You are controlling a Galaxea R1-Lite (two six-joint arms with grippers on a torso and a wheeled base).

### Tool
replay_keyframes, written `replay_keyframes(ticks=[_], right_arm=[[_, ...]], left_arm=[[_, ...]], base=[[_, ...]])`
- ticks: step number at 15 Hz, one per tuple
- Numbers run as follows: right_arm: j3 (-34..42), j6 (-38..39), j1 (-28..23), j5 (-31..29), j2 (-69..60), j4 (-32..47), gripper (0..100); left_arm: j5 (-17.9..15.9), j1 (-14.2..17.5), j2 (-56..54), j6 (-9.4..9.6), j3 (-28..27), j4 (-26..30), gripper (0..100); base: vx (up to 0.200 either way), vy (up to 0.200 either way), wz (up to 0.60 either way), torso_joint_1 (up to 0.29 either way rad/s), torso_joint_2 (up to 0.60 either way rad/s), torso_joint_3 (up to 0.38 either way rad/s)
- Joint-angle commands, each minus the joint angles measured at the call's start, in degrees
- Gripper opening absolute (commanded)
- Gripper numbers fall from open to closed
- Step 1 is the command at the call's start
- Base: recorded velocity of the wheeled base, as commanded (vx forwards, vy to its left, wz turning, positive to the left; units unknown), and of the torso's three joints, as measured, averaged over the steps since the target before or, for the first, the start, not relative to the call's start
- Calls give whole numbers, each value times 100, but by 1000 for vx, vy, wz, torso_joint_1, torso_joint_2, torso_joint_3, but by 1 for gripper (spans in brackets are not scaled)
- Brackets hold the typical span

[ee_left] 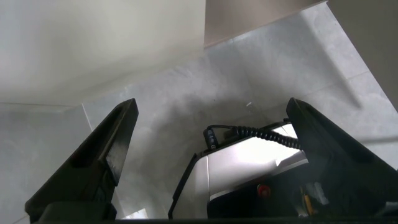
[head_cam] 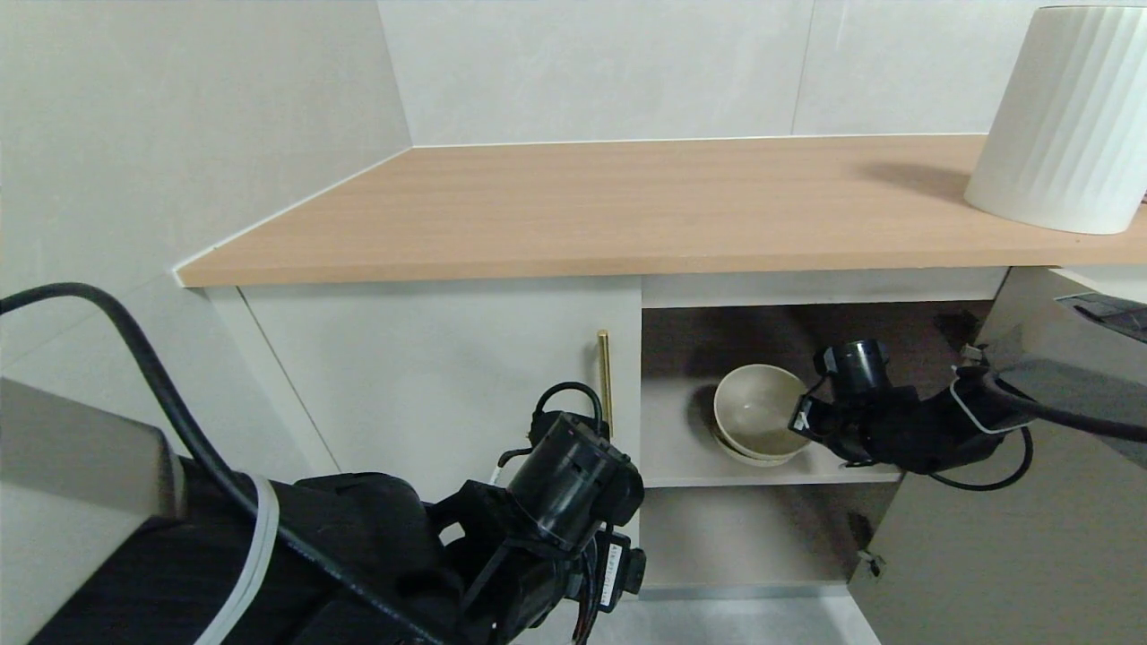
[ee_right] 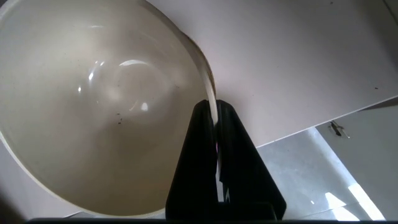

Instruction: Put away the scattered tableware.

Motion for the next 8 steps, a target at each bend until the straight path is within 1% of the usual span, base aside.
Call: replay_keyframes(ticks=[1, 8], right_arm=[[-2, -4, 2, -2, 3, -3, 0], [-2, 5, 29, 16, 20, -30, 0]], left_arm=[[3, 6, 14, -3, 1, -2, 100], [12, -2, 5, -3, 1, -2, 100]], base=[[0, 0, 0, 0, 0, 0], [0, 0, 0, 0, 0, 0]])
